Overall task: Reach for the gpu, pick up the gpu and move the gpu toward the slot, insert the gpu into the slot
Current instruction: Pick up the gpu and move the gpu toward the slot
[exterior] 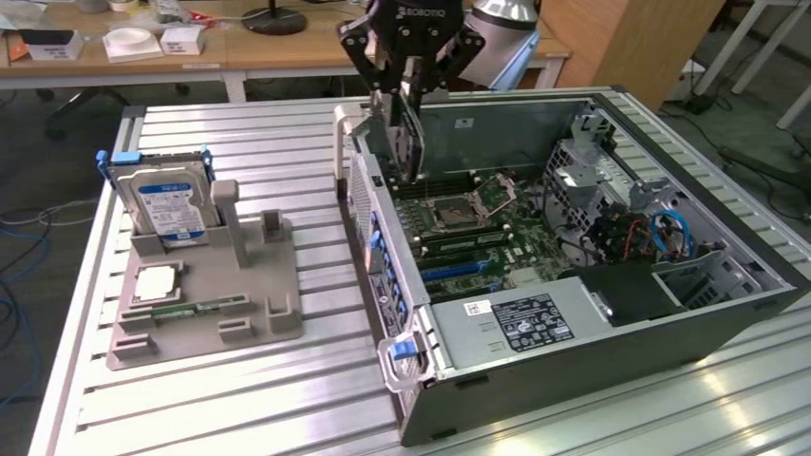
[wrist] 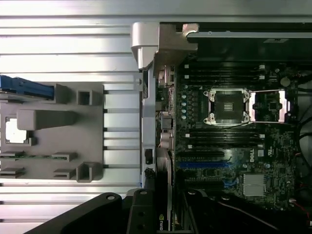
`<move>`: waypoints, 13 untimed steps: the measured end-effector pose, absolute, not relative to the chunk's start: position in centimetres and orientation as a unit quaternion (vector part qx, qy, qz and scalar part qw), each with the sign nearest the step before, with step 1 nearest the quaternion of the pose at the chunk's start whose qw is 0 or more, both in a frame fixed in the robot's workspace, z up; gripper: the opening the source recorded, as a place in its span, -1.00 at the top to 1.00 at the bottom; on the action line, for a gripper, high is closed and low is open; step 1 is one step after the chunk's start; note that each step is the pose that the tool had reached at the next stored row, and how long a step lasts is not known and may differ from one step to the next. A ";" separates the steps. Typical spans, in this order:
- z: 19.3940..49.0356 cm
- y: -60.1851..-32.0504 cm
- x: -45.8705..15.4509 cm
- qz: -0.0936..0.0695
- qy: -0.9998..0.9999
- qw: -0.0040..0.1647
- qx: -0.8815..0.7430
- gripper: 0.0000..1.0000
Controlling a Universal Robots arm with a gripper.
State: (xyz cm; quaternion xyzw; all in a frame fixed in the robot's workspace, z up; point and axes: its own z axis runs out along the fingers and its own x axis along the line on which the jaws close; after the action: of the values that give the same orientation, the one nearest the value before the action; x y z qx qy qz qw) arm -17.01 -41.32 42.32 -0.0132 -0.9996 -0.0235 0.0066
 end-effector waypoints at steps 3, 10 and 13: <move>42.3 -41.3 -15.8 -0.024 -1.000 0.007 -0.013 0.47; 42.3 -41.3 -12.7 -0.023 -1.000 0.009 -0.013 0.47; 42.3 -41.3 -11.3 -0.023 -1.000 0.009 -0.013 0.47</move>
State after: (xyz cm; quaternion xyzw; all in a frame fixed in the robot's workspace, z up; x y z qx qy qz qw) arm -11.32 -41.33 42.32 -0.0131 -0.9996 -0.0235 0.0092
